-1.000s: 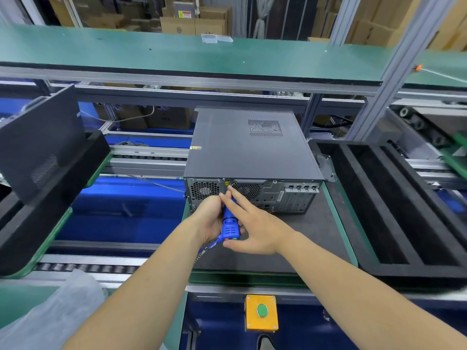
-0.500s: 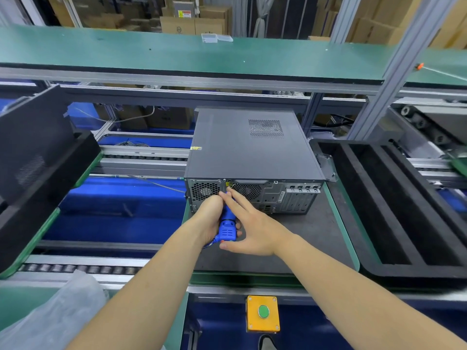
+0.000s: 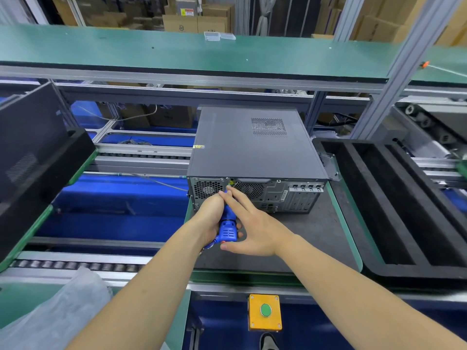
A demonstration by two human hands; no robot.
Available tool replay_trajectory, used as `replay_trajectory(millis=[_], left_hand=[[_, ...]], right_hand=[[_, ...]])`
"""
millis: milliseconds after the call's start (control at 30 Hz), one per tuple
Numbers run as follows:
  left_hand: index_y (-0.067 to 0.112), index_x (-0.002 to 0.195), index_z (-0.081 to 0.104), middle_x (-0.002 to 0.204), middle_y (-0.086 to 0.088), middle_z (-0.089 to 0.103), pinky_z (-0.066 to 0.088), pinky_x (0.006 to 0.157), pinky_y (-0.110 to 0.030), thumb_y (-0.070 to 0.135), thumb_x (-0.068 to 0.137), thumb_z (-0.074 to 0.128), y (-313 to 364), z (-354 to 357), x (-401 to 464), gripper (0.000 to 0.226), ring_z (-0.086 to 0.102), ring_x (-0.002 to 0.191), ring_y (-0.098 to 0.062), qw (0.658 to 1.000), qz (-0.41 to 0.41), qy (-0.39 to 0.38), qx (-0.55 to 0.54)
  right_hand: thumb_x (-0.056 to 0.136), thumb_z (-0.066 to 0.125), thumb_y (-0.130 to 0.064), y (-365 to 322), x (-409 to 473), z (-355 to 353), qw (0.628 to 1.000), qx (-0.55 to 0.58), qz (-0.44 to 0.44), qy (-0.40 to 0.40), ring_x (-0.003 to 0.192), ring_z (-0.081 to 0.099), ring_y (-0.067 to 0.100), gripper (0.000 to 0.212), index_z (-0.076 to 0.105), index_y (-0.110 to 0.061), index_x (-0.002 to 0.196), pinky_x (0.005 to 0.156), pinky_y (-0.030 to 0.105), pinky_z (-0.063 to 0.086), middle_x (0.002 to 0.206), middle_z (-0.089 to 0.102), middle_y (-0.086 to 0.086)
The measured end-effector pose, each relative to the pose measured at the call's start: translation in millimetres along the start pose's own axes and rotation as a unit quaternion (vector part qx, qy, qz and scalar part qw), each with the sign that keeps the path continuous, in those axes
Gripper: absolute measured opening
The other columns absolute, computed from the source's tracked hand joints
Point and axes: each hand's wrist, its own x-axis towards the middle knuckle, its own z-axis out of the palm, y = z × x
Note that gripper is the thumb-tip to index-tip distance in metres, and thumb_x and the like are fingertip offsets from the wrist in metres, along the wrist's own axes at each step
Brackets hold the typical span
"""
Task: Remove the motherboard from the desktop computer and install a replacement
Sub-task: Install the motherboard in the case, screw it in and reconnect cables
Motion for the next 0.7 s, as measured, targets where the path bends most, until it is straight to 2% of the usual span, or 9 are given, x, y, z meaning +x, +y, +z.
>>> replay_trajectory(millis=[200,467,600,700], left_hand=[[0.014,0.099,0.060,0.076,-0.011,0.056,0.044,0.063,-0.039,0.029,0.103,0.045,-0.5,-5.8,-4.7,0.022,0.051,0.063,-0.026,1.000,0.000,-0.002,-0.008],[0.012,0.101,0.059,0.072,-0.012,0.055,0.042,0.062,-0.038,0.024,0.103,0.043,2.5,-7.6,-2.5,0.020,0.049,0.056,-0.025,1.000,-0.002,-0.005,0.003],[0.013,0.097,0.062,0.072,-0.011,0.057,0.045,0.061,-0.039,0.027,0.102,0.045,-0.5,-8.0,-1.5,0.022,0.051,0.057,-0.026,1.000,0.002,-0.012,-0.004],[0.013,0.093,0.062,0.067,-0.011,0.058,0.046,0.060,-0.039,0.027,0.102,0.046,0.3,-8.0,-0.5,0.023,0.052,0.054,-0.026,1.000,0.004,-0.011,0.002]], right_hand=[[0.074,0.069,-0.064,-3.1,2.6,2.6,1.000,-0.008,-0.004,-0.009,0.098,0.065,0.017,0.107,-0.011,-0.062,0.145,0.080,0.032,0.055,0.157,-0.012,-0.033],[0.073,0.068,-0.066,-2.9,4.2,2.4,1.000,-0.007,0.012,-0.008,0.099,0.063,0.014,0.106,-0.008,-0.062,0.146,0.084,0.036,0.054,0.158,-0.010,-0.031],[0.073,0.069,-0.065,-1.8,3.4,2.4,1.000,-0.009,0.014,-0.010,0.095,0.064,0.014,0.106,-0.006,-0.061,0.147,0.081,0.035,0.055,0.158,-0.009,-0.031],[0.073,0.070,-0.063,-1.8,3.6,2.3,1.000,0.001,0.012,-0.008,0.098,0.063,0.014,0.106,-0.005,-0.062,0.147,0.085,0.038,0.056,0.157,-0.009,-0.033]])
